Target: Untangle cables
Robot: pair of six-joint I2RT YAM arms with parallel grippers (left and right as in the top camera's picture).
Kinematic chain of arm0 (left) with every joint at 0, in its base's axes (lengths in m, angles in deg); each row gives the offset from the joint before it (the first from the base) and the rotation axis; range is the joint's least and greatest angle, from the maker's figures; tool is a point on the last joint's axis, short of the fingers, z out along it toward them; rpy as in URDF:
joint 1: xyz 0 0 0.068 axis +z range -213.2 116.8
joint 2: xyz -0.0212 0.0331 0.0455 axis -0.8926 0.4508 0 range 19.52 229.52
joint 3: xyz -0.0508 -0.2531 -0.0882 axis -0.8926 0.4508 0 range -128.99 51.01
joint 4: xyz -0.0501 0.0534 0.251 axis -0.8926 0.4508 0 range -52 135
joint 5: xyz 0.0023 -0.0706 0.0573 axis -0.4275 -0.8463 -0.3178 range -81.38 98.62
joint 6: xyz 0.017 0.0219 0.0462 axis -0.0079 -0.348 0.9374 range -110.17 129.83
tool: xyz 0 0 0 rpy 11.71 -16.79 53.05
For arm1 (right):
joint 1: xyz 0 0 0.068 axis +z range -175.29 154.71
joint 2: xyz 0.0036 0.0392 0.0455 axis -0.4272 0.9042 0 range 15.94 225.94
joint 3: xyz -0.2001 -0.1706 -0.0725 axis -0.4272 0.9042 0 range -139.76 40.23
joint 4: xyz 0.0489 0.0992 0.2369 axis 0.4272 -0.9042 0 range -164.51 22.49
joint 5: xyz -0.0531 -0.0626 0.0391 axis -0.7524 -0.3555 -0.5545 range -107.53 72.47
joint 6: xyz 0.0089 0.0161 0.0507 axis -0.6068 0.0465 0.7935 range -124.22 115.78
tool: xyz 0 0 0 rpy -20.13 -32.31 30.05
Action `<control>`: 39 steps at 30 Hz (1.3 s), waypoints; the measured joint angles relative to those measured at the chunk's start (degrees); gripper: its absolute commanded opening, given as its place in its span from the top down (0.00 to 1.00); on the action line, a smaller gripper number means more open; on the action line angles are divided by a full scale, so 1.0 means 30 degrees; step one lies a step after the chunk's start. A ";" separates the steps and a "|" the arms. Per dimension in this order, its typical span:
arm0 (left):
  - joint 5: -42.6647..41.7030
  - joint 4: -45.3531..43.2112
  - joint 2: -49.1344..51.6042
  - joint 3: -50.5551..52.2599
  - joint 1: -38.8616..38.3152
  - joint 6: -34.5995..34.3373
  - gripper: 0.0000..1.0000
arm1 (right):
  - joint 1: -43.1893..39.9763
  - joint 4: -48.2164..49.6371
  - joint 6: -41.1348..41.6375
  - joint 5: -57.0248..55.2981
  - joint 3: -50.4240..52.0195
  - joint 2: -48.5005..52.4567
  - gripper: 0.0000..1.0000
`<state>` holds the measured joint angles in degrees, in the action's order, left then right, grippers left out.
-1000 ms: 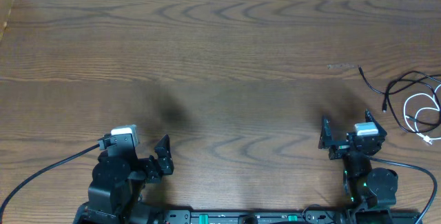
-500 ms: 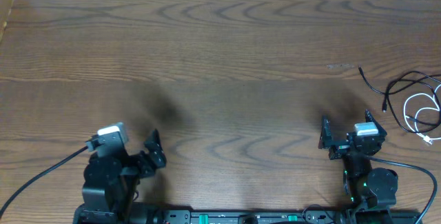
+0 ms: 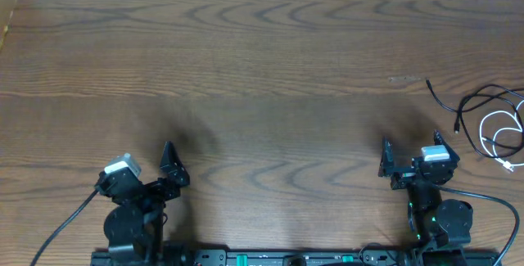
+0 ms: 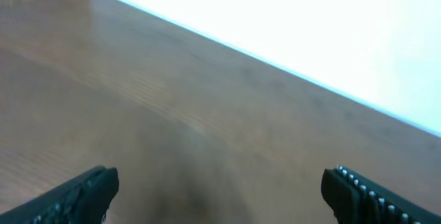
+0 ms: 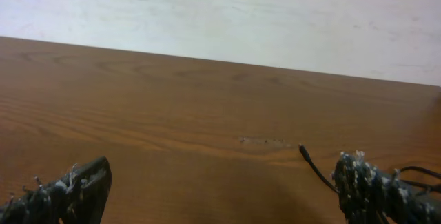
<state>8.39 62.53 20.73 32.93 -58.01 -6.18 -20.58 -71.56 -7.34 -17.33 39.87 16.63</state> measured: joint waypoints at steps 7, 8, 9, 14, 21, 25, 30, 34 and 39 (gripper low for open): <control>-0.0393 -0.6156 -0.0219 0.2973 0.0146 0.0000 0.02 | 0.0000 0.0000 0.0000 0.0000 -0.0007 0.0000 0.01; -0.0393 -0.7074 -0.0219 0.3417 0.0146 0.0000 0.01 | 0.0007 0.0000 0.0000 0.0000 -0.0007 0.0000 0.01; -0.0401 -0.8021 -0.0219 0.3905 0.0146 0.0000 0.01 | 0.0007 0.0000 0.0000 0.0000 -0.0007 0.0000 0.01; -0.0393 -1.0979 -0.0211 0.5552 0.0146 0.0481 0.01 | 0.0000 0.0000 0.0000 0.0000 -0.0007 0.0000 0.01; -0.0408 -1.2298 -0.0211 0.5843 0.0146 0.3220 0.01 | 0.0000 0.0000 0.0000 0.0000 -0.0007 0.0000 0.01; -0.0619 -1.1817 -0.0211 0.5843 0.0146 0.5020 0.01 | 0.0000 0.0007 0.0000 0.0000 -0.0007 0.0000 0.01; -0.1297 -0.8721 -0.0211 0.5901 0.0146 0.6120 0.01 | 0.0000 0.0000 0.0000 0.0000 -0.0007 0.0000 0.01; -0.1472 -0.8123 -0.0211 0.5880 0.0146 0.6506 0.01 | 0.0000 0.0007 0.0000 0.0000 -0.0007 0.0000 0.01; -0.1501 -0.7825 -0.0211 0.5778 0.0146 0.6863 0.01 | 0.0000 0.0000 0.0000 0.0000 -0.0007 0.0000 0.01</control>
<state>3.89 39.06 20.10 50.26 -57.57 14.41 -20.58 -71.56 -7.34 -17.33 39.85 16.63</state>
